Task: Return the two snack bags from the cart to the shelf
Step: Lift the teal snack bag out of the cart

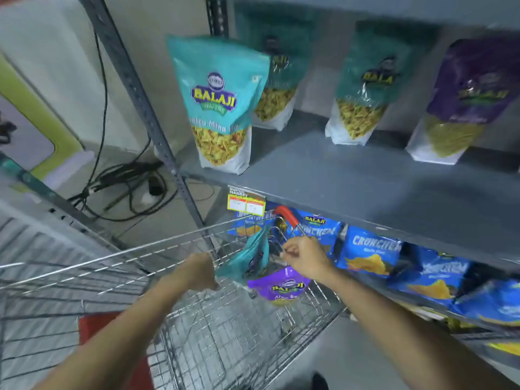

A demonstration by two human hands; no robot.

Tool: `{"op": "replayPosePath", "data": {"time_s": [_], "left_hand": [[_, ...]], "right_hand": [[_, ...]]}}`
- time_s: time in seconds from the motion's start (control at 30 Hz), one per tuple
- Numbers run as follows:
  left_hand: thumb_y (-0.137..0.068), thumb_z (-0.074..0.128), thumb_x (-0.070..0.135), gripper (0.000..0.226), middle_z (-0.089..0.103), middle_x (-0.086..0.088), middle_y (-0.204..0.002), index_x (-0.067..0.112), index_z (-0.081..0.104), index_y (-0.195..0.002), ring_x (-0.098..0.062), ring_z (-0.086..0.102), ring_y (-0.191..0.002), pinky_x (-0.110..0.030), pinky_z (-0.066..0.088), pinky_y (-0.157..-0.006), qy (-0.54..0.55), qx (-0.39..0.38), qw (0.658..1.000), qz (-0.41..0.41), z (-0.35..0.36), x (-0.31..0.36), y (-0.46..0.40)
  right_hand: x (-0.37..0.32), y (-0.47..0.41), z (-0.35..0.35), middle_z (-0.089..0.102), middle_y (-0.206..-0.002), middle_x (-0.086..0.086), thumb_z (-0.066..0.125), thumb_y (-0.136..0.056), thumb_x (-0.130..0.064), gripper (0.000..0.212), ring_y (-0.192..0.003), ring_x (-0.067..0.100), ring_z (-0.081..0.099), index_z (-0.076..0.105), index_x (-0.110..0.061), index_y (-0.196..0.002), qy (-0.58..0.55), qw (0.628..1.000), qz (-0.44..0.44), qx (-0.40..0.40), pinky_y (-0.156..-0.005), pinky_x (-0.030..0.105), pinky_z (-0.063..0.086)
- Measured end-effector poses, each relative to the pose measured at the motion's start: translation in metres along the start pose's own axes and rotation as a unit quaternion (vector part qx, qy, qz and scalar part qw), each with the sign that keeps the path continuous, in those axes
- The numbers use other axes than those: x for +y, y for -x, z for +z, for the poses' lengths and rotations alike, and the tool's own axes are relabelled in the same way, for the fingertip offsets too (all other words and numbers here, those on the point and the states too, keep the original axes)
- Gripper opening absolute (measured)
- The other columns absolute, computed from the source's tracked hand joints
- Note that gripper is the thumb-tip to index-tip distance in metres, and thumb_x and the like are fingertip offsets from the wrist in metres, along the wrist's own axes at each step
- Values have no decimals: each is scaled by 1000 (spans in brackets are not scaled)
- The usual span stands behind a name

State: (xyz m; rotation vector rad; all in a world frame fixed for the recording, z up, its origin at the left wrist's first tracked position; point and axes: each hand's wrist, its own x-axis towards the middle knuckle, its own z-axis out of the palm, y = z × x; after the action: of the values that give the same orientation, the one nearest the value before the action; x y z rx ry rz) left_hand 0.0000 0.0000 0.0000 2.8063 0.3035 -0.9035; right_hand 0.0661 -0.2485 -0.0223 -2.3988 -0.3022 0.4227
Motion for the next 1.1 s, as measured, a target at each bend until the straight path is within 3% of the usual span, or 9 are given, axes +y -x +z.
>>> {"op": "replayPosePath", "data": {"time_s": [0.1, 0.2, 0.3, 0.4, 0.53, 0.67, 0.83, 1.0, 1.1], "left_hand": [[-83, 67, 40, 50, 66, -10, -122, 9, 61, -122, -26, 64, -110, -30, 52, -92, 127, -37, 990, -40, 47, -10, -26], [-85, 70, 11, 41, 62, -7, -123, 4, 55, -123, -13, 66, -91, -10, 53, -63, 467, -29, 881, -75, 80, -2, -48], [-85, 70, 12, 30, 64, -4, -84, 4, 62, -112, 9, 57, -47, -4, 42, -45, 573, 38, 813, -95, 102, 18, -59], [-85, 71, 19, 33, 63, -1, -74, 1, 66, -111, 4, 53, -45, -10, 41, -44, 643, 115, 746, -130, 112, 26, -65], [-85, 69, 20, 10, 59, -3, -67, 11, 71, -90, -13, 45, -56, -15, 38, -42, 649, 150, 739, -102, 101, 17, -61], [-89, 64, 17, 12, 73, 14, -72, 12, 71, -98, 4, 65, -62, -9, 50, -57, 651, 191, 734, -15, 59, 9, -32], [-94, 55, 15, 15, 75, 22, -79, 21, 69, -93, 7, 68, -77, -8, 51, -67, 638, 218, 731, 109, -13, 23, 19], [-86, 65, 43, 29, 77, -4, -102, 17, 73, -97, -26, 71, -100, -47, 55, -91, 612, 214, 730, 214, -89, 55, 52], [-92, 59, 32, 19, 77, 3, -101, 21, 72, -100, -17, 72, -97, -42, 55, -91, 593, 216, 727, 270, -131, 84, 64]], "right_hand": [[17, -34, 24, 76, -91, 13, 75, -77, -23, 29, -87, 26, 71, 71, -9, -102, 52, 996, 68, -34, -77, 31, 53], [22, -65, 41, 71, -94, 16, 80, -72, -24, 50, -90, 27, 67, 62, -9, -117, 91, 982, 108, -124, -78, 31, 50], [30, -89, 66, 70, -110, 9, 84, -68, -19, 75, -93, 22, 64, 48, -20, -133, 18, 984, 84, -159, -84, 27, 48], [29, -96, 82, 71, -105, 4, 77, -76, -14, 42, -81, 17, 58, 63, -14, -116, -65, 989, 84, -106, -77, 27, 47], [28, -87, 79, 60, -68, 3, 71, -83, -16, 13, -62, 14, 49, 68, -3, -84, -109, 989, 77, -59, -60, 26, 37], [6, -55, 56, 68, -84, 21, 65, -82, -39, 35, -67, 16, 52, 62, -6, -91, -178, 983, 16, -47, -62, 38, 46], [-37, 6, -5, 70, -105, 1, 54, -93, -1, 19, -91, -1, 66, 59, -2, -111, -322, 944, -66, 10, -85, 19, 53], [-72, 49, -88, 75, -101, -13, 55, -92, -10, 20, -97, 10, 68, 63, -21, -107, -366, 917, -126, 96, -90, 33, 56], [-84, 62, -138, 76, -99, -13, 54, -94, -8, 21, -95, 12, 70, 64, -24, -105, -366, 908, -150, 135, -86, 37, 57]]}}
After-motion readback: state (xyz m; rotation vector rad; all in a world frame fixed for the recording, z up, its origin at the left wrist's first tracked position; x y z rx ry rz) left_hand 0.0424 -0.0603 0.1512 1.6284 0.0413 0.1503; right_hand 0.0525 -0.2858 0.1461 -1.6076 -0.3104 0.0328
